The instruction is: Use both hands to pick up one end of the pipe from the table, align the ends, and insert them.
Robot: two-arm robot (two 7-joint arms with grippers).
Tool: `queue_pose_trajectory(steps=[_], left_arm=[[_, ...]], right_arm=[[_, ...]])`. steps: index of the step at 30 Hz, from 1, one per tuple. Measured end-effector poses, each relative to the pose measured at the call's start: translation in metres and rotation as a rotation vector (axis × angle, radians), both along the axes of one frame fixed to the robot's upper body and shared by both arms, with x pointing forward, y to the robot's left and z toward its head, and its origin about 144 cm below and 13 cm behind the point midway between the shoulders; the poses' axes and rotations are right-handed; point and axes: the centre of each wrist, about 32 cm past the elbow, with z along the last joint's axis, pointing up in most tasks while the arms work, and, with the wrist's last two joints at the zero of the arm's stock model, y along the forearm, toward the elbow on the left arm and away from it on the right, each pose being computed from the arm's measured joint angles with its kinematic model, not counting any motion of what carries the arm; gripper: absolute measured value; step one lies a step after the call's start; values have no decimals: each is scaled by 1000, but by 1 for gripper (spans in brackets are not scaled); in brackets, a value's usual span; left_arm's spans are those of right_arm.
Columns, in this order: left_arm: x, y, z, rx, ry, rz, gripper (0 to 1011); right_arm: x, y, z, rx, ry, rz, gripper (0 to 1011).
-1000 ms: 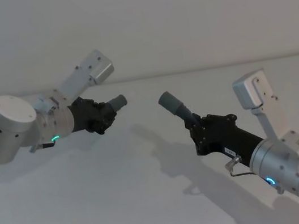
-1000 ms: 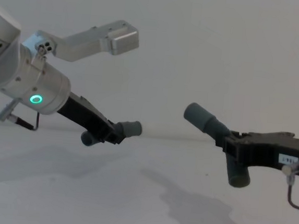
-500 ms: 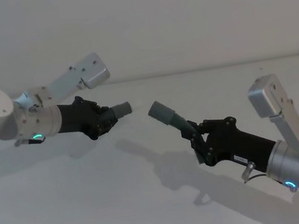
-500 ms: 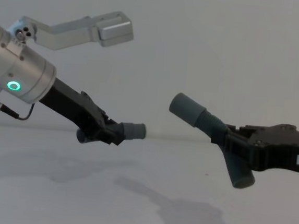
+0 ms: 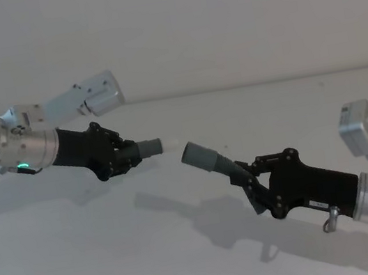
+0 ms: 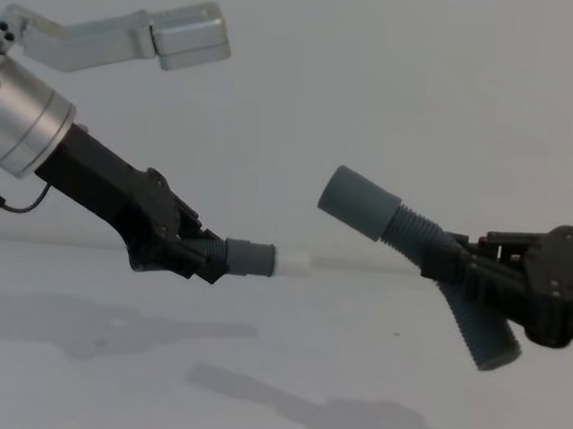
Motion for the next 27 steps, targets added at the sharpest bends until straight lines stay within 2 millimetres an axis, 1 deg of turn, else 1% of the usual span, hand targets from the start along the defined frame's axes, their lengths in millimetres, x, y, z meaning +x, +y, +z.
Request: queue_pose_trajectory(steps=[7, 14, 20, 27], left_arm=[[2, 6, 8, 15, 19, -71, 319], [3, 8, 16, 30, 32, -124, 319], [2, 6, 22, 39, 37, -160, 319], [1, 4, 27, 47, 37, -193, 319]], right_arm=[[9, -16, 1, -11, -42, 124, 104], [14, -26, 2, -38, -75, 196, 104], [15, -29, 3, -67, -100, 201, 104], [13, -27, 4, -119, -135, 148, 103]])
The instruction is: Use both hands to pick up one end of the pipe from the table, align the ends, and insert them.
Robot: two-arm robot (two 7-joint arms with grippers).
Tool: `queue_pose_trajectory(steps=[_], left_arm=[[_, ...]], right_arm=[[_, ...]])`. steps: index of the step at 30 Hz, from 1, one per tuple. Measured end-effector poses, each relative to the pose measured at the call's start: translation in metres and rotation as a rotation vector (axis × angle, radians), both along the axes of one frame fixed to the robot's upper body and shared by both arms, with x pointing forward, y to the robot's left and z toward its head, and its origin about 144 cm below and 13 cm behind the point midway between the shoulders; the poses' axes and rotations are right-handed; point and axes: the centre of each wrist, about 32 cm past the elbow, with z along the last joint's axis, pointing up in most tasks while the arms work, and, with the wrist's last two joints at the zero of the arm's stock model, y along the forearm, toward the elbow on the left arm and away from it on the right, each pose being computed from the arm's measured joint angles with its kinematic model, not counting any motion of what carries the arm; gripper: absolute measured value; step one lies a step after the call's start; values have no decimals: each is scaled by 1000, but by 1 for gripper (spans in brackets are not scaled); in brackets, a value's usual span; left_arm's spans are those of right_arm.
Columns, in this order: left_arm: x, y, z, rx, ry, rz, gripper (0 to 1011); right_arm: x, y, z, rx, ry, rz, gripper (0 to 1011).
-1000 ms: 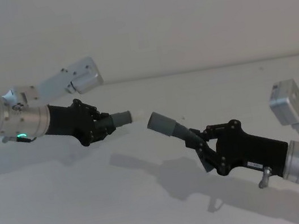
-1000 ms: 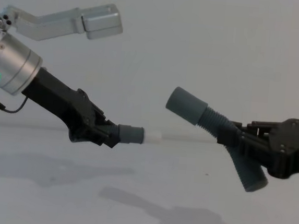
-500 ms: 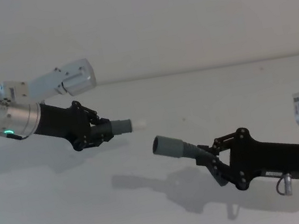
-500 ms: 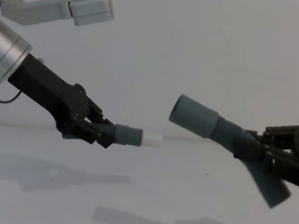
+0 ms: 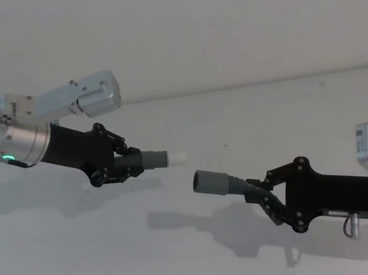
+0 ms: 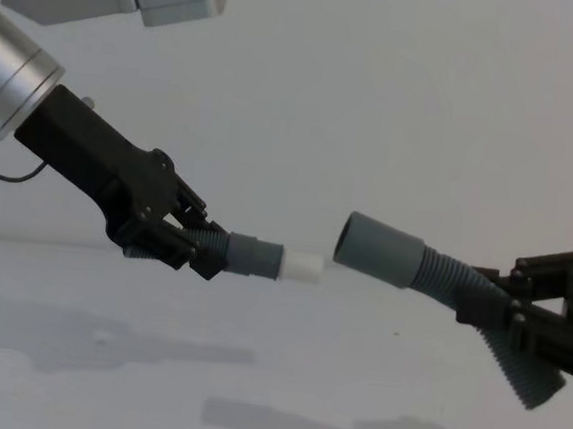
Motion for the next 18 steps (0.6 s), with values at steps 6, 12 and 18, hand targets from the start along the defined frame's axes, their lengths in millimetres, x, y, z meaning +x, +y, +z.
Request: queue_pose_trajectory(steps=[6, 12, 18], left_arm=[[-1, -3, 4, 7, 1, -25, 319], [-1, -5, 6, 17, 5, -43, 319], [-2, -7, 8, 30, 9, -55, 319]], right_arm=[[-3, 5, 0, -33, -29, -55, 103], [-7, 11, -2, -70, -49, -109, 103], [-9, 14, -4, -96, -58, -132, 104]])
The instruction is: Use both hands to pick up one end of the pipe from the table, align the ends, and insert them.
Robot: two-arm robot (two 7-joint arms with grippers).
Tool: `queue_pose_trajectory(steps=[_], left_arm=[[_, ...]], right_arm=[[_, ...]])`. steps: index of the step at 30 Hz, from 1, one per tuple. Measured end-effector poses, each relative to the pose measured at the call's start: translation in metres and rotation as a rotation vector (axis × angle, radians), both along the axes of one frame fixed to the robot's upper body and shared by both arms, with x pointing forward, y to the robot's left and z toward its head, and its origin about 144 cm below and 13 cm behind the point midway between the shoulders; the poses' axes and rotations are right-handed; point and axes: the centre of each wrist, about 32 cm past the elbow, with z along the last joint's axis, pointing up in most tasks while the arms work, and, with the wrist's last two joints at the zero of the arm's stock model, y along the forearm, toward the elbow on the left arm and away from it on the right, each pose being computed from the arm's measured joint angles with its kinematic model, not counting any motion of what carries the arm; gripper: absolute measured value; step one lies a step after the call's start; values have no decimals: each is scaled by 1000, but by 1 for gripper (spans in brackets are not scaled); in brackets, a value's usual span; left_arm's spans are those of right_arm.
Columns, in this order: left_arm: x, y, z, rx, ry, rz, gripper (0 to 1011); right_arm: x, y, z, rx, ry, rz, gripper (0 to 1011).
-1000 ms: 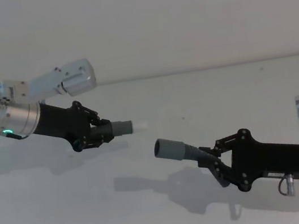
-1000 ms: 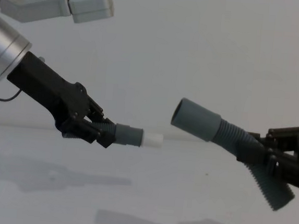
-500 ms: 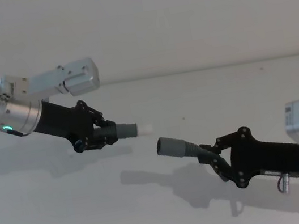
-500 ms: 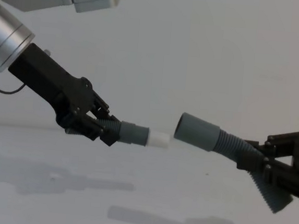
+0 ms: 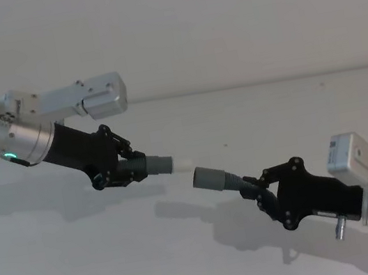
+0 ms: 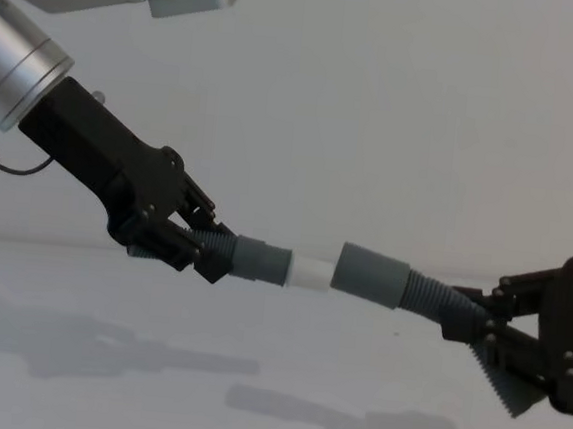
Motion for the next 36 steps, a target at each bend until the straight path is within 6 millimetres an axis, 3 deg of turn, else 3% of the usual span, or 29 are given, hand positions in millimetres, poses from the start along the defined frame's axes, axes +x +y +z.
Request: queue_pose_trajectory(steps=[36], left_arm=[[-4, -2, 0, 35, 46, 10, 319]], right_arm=[[1, 8, -10, -47, 23, -62, 104]])
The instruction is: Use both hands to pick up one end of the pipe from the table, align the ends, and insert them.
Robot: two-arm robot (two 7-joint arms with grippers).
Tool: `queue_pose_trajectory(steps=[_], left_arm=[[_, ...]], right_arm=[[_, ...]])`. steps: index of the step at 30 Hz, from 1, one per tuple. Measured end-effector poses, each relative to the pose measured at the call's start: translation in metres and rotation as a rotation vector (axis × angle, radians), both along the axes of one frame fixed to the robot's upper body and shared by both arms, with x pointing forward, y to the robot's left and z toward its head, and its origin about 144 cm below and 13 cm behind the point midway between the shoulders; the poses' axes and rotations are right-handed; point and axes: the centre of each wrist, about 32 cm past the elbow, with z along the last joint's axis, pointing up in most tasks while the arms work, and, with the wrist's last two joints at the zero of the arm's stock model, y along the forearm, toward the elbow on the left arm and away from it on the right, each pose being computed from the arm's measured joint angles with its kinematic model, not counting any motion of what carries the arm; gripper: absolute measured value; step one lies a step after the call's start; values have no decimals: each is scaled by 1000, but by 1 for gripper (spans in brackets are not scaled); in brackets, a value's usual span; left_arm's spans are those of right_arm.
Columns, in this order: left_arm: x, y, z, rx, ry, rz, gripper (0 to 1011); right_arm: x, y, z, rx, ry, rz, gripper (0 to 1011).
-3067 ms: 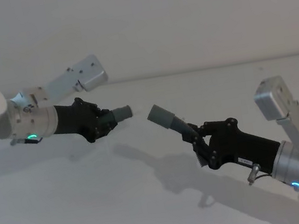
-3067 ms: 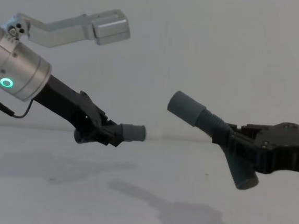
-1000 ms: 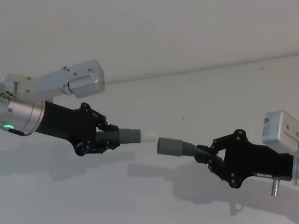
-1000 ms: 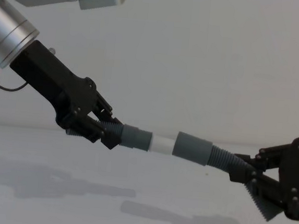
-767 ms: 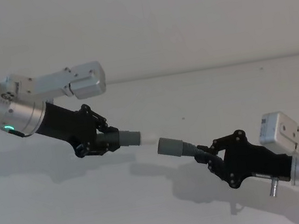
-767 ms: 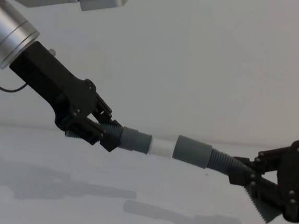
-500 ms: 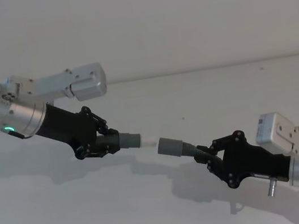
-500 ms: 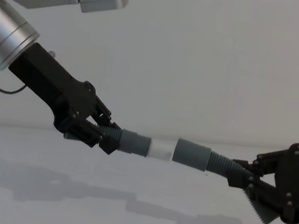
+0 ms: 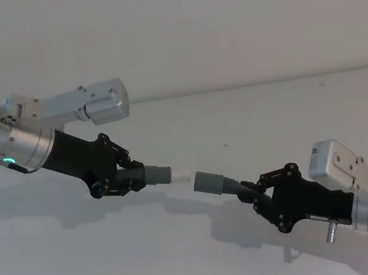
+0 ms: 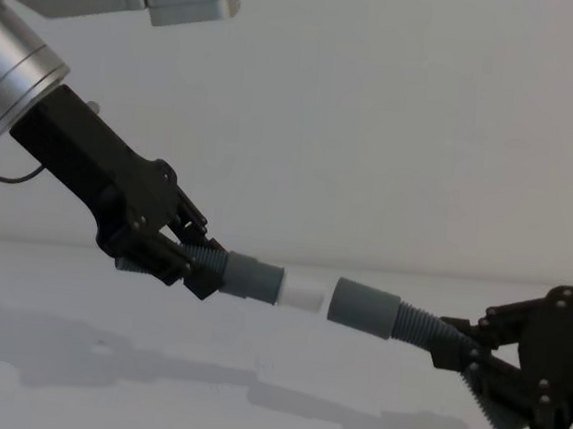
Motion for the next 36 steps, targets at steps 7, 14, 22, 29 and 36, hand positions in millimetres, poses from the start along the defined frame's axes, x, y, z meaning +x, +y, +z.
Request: queue_pose_trajectory(steps=[7, 14, 22, 29, 36], left_arm=[[-1, 2, 1, -4, -2, 8, 319], [-2, 4, 2, -12, -4, 15, 319], [-3, 6, 3, -18, -4, 17, 319], [-3, 6, 4, -21, -1, 16, 319], [-3, 6, 3, -22, 2, 13, 319]], right_arm=[[2, 1, -2, -10, 7, -3, 103], [4, 3, -3, -16, 11, -12, 103], [6, 5, -3, -20, 12, -26, 103], [7, 6, -3, -22, 12, -36, 104], [8, 7, -2, -22, 11, -39, 104]])
